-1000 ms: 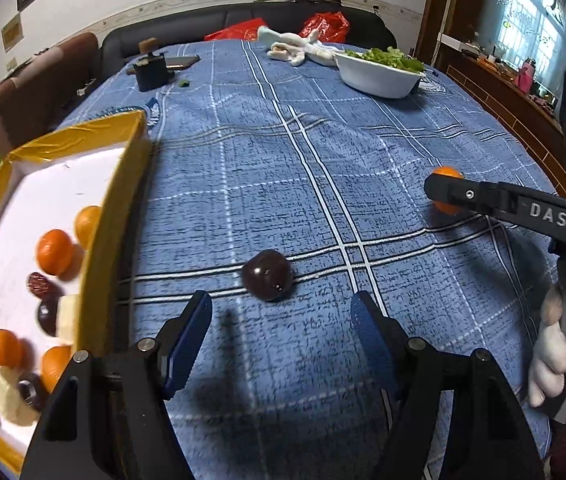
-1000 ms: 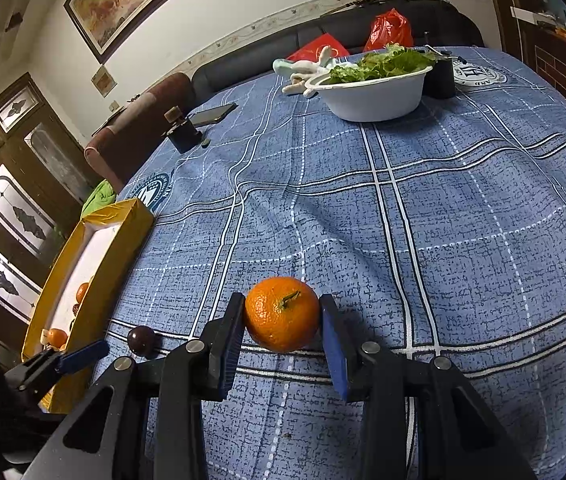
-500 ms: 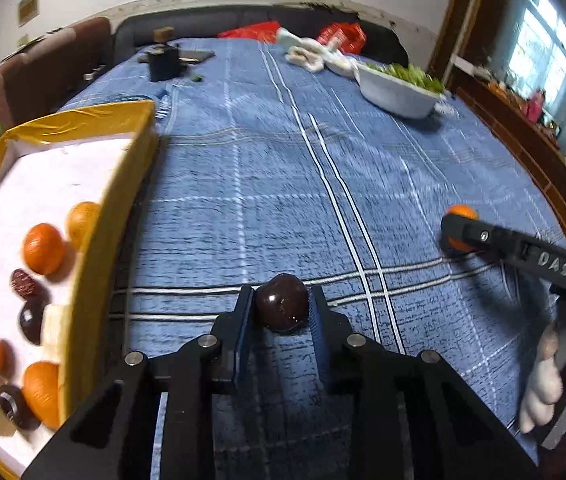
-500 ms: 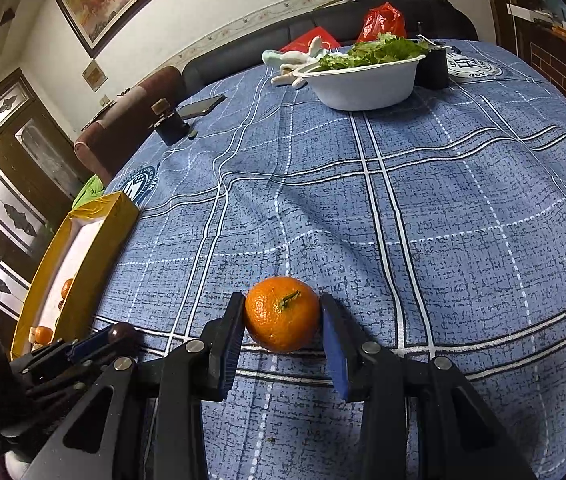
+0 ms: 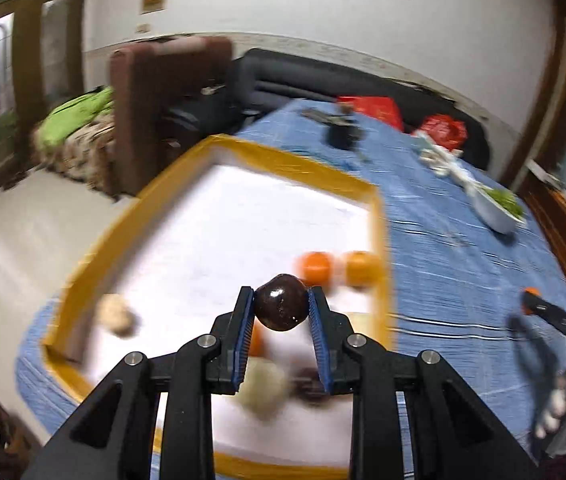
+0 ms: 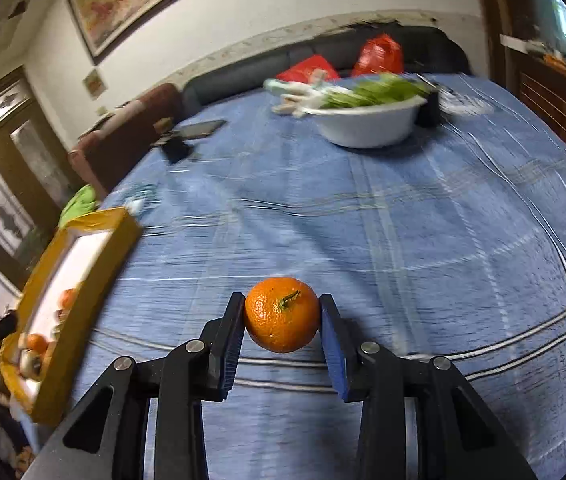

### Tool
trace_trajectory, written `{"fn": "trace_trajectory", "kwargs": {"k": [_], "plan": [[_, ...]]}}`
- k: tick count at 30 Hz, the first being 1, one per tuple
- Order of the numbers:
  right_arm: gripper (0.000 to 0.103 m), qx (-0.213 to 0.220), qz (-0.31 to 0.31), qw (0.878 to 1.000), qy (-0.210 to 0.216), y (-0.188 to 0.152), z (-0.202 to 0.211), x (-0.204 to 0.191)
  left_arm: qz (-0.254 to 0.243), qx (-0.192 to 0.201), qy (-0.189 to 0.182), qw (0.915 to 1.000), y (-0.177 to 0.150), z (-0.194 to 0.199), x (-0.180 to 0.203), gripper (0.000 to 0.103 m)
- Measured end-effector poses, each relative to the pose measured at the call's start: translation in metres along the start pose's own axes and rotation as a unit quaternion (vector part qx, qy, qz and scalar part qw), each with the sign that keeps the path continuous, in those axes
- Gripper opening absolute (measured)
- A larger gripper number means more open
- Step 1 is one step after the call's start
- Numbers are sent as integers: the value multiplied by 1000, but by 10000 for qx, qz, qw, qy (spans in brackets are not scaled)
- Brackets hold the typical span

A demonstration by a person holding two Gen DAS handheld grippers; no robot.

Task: Organize fruits
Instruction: 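Drop the plum in the tray with the left gripper while the right drops the mandarin there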

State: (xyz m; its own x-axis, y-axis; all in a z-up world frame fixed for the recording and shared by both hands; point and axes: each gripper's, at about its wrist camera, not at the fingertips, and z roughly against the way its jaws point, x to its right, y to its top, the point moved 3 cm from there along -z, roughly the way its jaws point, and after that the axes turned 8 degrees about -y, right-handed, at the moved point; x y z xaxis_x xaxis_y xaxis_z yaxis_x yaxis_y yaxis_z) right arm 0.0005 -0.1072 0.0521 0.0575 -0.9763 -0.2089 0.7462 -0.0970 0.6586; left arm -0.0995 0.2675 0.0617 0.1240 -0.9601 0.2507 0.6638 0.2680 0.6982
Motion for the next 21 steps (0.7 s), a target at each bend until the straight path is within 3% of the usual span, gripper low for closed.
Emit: {"fn": "trace_trajectory", "kwargs": {"k": [6, 11, 16, 21], "plan": [[41, -291, 707, 9930, 903, 3, 4, -102, 134, -208, 223, 9994, 15, -22, -37, 27], [41, -714, 1313, 9777, 1477, -3, -19, -191, 164, -264, 299, 9991, 27, -36, -53, 27], [41, -1009, 1847, 9627, 1702, -14, -43, -255, 390, -417, 360, 9977, 31, -51, -71, 27], [41, -1161, 2208, 9531, 1713, -26, -65, -291, 630, -436, 208, 9968, 30, -53, -85, 28]]}}
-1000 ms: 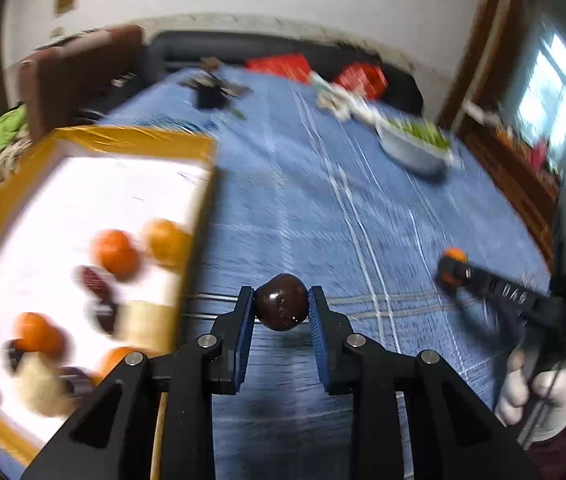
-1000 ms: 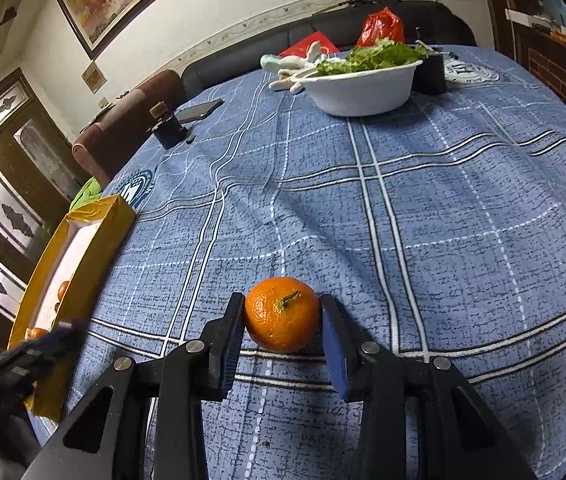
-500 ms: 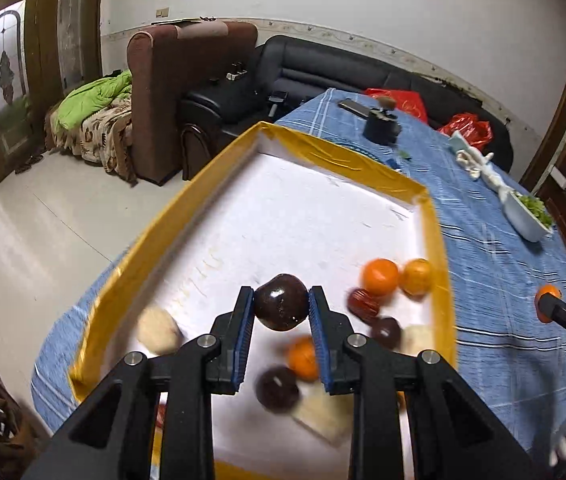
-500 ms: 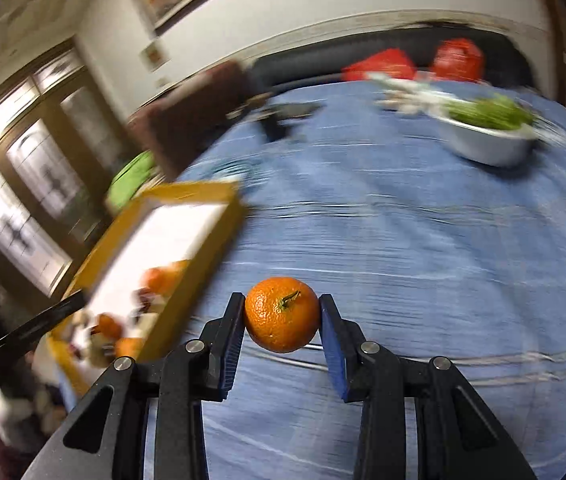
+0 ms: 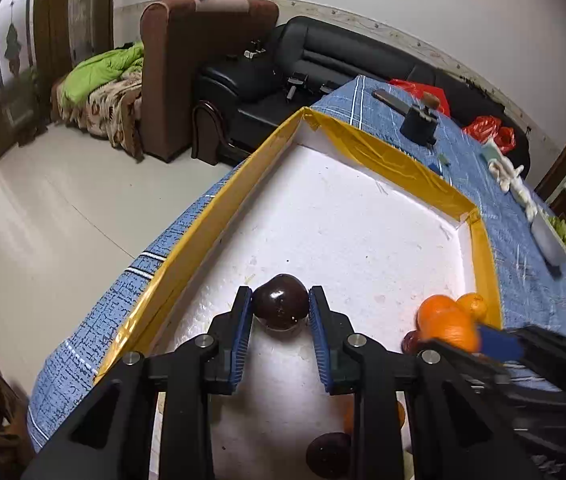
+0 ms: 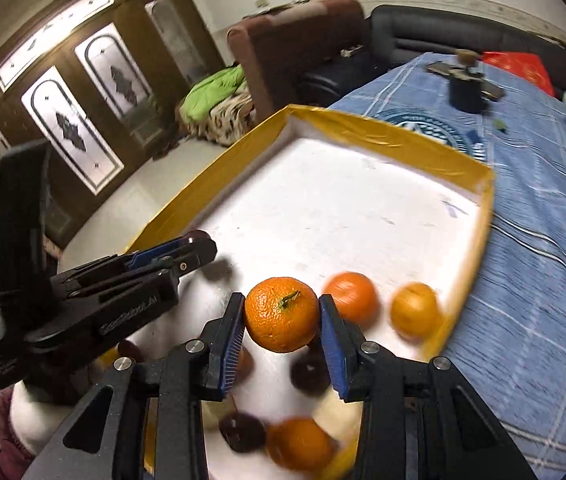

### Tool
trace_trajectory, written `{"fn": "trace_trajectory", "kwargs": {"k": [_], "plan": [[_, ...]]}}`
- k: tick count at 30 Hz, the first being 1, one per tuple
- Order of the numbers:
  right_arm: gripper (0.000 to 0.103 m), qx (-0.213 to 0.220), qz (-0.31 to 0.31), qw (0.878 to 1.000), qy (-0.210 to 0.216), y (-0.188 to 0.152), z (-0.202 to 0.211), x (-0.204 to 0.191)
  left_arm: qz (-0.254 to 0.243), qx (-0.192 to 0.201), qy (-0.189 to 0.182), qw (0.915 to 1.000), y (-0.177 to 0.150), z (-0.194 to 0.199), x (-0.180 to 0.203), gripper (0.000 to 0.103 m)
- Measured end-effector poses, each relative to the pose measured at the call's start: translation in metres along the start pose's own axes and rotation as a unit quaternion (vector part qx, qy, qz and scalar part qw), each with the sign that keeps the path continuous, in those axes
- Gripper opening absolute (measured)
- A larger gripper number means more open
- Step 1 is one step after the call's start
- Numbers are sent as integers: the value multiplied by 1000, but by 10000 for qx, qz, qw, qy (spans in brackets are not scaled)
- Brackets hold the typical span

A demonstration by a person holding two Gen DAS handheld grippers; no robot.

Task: Organize fruits
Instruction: 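Drop the plum in the tray with the left gripper while the right drops the mandarin there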

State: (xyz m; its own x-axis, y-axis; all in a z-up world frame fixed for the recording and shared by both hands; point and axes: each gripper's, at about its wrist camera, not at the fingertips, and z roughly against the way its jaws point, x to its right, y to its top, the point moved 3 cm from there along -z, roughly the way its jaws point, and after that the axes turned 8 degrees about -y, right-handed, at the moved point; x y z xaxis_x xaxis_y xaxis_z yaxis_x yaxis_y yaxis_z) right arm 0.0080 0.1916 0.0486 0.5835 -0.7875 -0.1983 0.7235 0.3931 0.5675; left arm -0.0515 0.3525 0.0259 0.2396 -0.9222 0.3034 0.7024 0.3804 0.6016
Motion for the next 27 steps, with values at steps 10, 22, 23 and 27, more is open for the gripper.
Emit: {"fn": "trace_trajectory", "kwargs": {"k": [10, 22, 23, 27], "plan": [[61, 90, 12, 10000, -6, 5, -12, -8, 236, 509, -37, 9984, -7, 40, -7, 65], [69, 813, -400, 9931, -750, -56, 74, 35, -116, 929, 177, 9954, -32, 70, 43, 77], [70, 839, -479, 9923, -777, -60, 78, 39, -184, 896, 179, 9957, -35, 69, 49, 77], [72, 954, -847, 9866, -1019, -90, 97, 58, -487, 737, 259, 9958, -49, 64, 81, 79]]}}
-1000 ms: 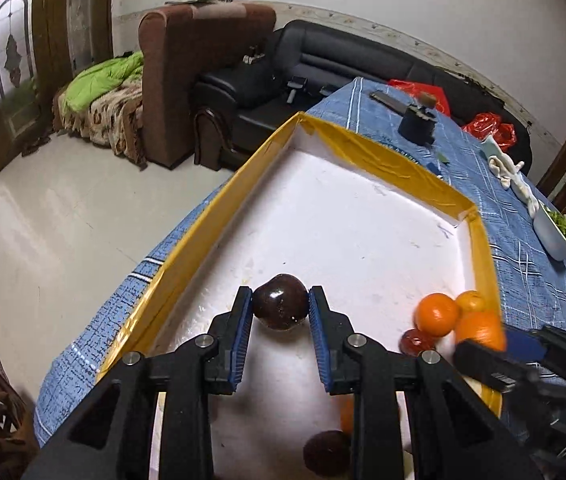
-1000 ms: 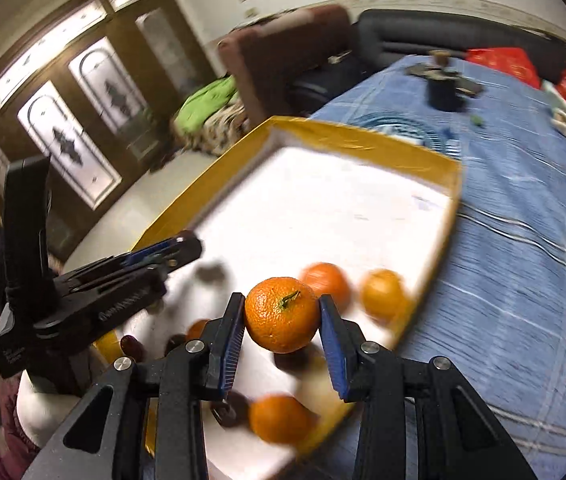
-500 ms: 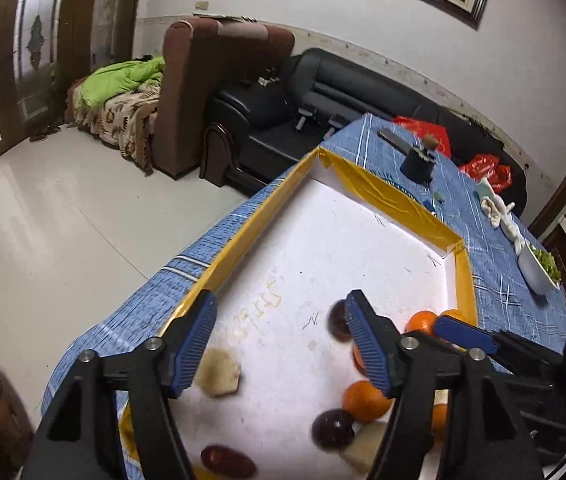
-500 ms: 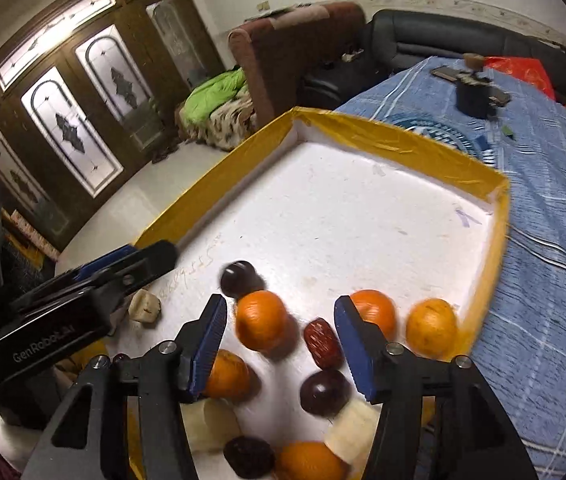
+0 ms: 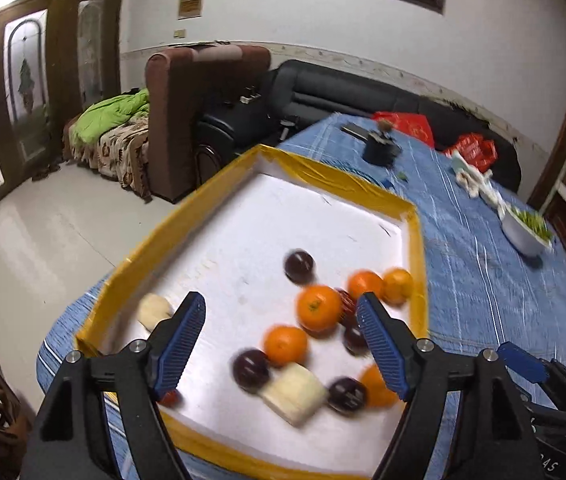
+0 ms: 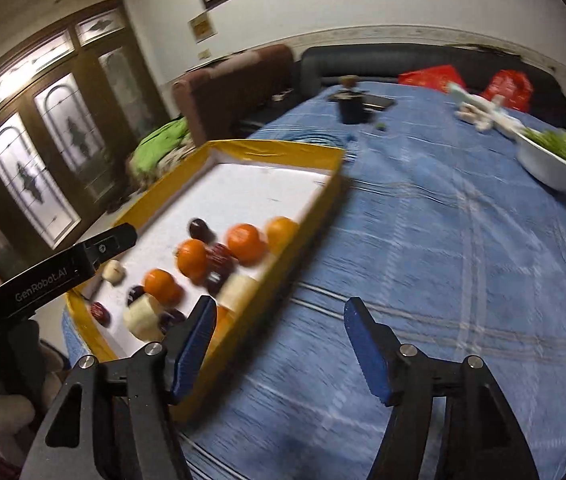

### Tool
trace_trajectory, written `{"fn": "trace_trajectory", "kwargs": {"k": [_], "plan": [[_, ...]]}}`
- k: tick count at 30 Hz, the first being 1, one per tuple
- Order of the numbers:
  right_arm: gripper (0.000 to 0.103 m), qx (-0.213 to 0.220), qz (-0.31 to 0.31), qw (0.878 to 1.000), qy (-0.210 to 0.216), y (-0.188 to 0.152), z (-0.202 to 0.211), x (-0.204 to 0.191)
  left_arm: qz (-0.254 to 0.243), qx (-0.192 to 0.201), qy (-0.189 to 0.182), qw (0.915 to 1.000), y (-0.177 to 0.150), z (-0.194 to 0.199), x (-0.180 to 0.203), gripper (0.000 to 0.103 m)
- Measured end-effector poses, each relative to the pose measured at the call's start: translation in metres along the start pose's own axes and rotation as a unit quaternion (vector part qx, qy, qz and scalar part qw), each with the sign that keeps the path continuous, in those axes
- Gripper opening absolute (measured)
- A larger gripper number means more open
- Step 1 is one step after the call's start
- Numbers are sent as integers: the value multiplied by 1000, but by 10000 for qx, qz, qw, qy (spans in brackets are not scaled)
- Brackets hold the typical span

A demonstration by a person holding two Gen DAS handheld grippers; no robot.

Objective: Organize fruits

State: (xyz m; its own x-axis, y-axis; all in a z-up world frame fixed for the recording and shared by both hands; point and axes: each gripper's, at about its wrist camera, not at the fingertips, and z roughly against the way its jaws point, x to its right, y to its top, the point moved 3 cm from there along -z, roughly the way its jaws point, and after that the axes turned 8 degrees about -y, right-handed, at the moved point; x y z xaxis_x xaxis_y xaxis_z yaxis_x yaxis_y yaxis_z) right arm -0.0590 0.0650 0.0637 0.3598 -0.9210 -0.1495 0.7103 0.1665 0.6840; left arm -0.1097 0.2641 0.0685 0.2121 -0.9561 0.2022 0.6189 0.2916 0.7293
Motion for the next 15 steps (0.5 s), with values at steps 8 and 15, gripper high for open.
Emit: {"fn": "trace_trajectory", "kwargs": {"k": [8, 15], "plan": [[76, 13, -377, 9991, -199, -19, 18, 35, -637, 166, 328, 9973, -15, 15, 50, 90], [78, 124, -415, 9988, -206, -31, 30, 43, -729, 240, 382, 9963, -20, 25, 61, 94]]}}
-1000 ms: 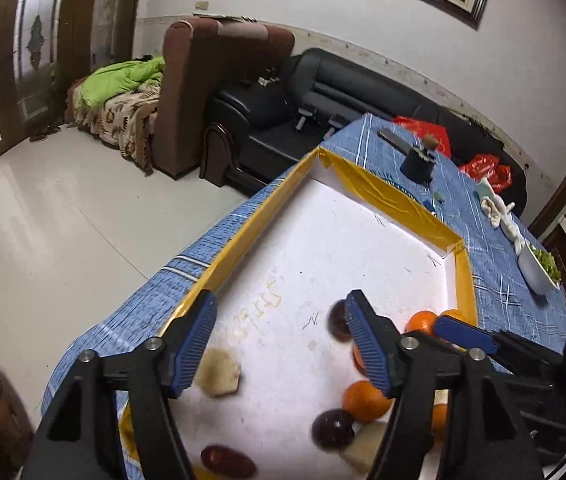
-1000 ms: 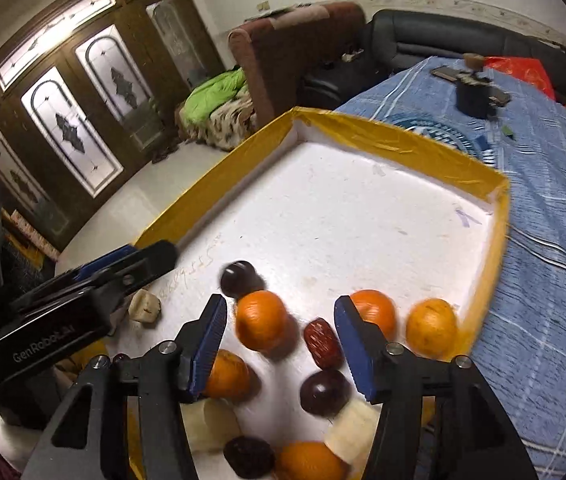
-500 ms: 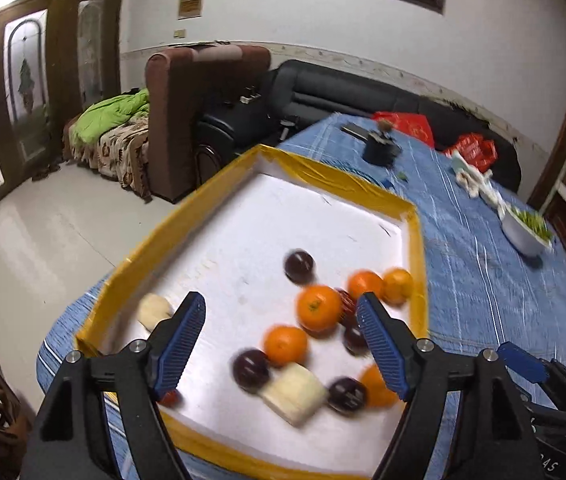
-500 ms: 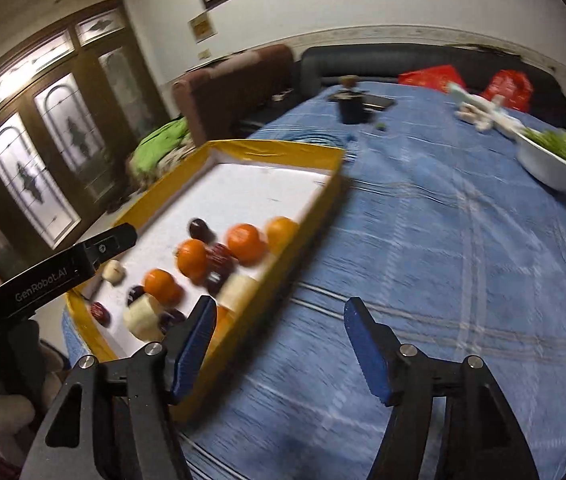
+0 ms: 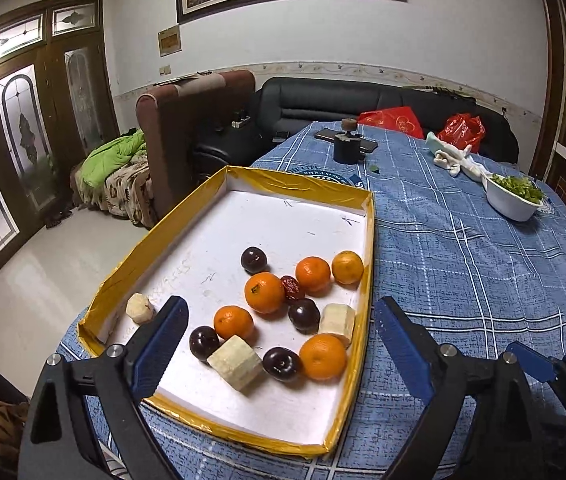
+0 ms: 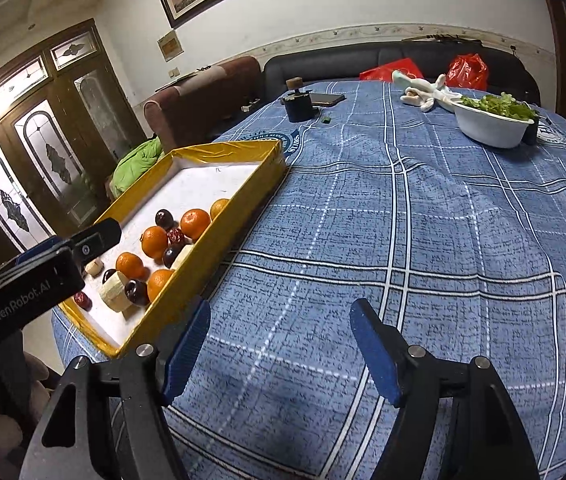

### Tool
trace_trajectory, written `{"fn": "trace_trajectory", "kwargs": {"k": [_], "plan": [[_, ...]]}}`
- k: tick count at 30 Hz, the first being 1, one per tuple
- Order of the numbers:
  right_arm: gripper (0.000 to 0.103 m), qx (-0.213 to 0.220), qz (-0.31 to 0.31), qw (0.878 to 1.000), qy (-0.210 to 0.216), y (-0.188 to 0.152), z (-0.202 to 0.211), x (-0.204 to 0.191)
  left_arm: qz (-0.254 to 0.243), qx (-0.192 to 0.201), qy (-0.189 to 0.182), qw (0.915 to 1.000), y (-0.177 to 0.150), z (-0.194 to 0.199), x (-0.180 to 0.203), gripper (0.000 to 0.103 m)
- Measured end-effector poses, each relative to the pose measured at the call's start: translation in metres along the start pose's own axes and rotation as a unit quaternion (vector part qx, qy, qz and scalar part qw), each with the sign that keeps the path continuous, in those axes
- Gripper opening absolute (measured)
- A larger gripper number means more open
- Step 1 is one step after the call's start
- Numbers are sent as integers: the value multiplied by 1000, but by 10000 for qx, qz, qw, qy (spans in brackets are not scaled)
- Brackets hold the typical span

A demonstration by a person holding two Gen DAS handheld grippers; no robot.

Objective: Organize fruits

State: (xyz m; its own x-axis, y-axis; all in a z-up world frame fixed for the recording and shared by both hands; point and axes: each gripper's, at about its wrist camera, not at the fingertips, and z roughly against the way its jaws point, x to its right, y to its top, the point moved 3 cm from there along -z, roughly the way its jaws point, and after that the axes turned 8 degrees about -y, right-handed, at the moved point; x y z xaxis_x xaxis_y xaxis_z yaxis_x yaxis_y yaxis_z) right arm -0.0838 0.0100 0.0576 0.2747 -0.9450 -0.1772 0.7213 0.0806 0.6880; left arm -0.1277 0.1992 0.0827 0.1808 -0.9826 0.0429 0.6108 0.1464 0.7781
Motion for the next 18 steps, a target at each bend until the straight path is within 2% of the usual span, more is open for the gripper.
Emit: {"fn": "trace_trajectory", "kwargs": {"k": [18], "plan": [[85, 115, 12, 9999, -106, -7, 11, 3, 11, 3, -98, 10000, -7, 13, 6, 94]]}}
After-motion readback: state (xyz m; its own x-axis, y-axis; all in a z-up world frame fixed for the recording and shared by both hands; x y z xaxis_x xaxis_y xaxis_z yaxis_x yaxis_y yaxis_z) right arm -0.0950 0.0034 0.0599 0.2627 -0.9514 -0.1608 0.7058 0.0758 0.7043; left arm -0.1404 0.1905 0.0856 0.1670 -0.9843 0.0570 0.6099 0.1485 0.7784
